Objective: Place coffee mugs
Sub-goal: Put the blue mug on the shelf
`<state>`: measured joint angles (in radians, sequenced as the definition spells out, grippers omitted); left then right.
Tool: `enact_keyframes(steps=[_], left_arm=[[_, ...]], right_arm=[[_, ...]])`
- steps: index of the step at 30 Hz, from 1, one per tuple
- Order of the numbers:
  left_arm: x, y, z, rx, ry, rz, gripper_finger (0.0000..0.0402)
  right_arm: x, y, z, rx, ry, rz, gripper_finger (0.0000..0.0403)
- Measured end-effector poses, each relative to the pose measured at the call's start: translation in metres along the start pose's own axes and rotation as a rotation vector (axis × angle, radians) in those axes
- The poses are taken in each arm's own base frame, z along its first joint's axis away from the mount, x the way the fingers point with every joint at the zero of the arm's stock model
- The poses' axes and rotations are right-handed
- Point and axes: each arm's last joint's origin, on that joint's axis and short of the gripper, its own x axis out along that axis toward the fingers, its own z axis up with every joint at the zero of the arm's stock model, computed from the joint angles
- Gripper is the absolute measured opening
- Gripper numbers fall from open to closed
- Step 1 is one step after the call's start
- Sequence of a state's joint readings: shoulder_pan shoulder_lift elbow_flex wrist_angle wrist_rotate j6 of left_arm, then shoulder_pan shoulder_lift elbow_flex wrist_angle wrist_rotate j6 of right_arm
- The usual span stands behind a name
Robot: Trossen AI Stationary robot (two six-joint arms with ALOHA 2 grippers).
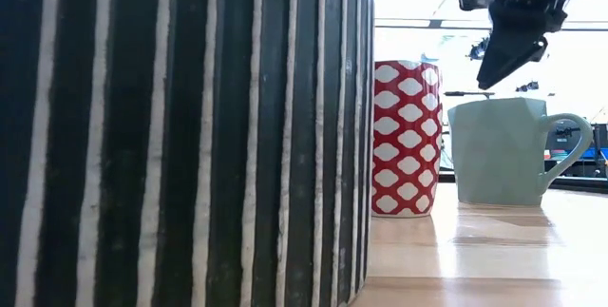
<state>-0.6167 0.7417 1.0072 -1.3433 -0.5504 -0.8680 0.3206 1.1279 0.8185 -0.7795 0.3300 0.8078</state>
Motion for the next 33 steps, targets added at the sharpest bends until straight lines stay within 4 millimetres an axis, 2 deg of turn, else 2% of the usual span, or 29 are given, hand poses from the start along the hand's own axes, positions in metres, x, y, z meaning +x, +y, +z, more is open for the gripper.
enact_keyframes(steps=[4, 8, 11, 14, 21, 27, 33], left_arm=[[0.013, -0.005, -0.009, 0.045, 0.055, -0.021, 0.0081], [0.018, -0.012, -0.009, 0.028, 0.088, -0.067, 0.0081], [0.021, -0.025, -0.003, -0.003, 0.083, -0.171, 0.0081], [0.033, -0.045, 0.003, 0.043, 0.099, -0.219, 0.0081], [0.077, -0.077, 0.003, 0.163, 0.211, -0.086, 0.0081], [0.103, -0.089, 0.01, 0.181, 0.218, -0.069, 0.0086], [0.119, -0.091, 0.016, 0.172, 0.252, -0.075, 0.0092]], right_arm=[[0.012, 0.004, -0.002, -0.013, 0.049, -0.026, 0.0096], [0.015, 0.006, -0.002, 0.01, 0.06, -0.029, 0.0096], [0.014, 0.005, -0.001, 0.018, 0.037, -0.032, 0.0096], [0.012, 0.004, -0.001, 0.019, 0.013, -0.047, 0.0096], [0.012, 0.004, 0.0, 0.026, -0.009, -0.061, 0.0096], [0.012, 0.004, 0.0, 0.026, -0.008, -0.061, 0.0096], [0.012, 0.004, 0.0, 0.026, -0.008, -0.06, 0.0096]])
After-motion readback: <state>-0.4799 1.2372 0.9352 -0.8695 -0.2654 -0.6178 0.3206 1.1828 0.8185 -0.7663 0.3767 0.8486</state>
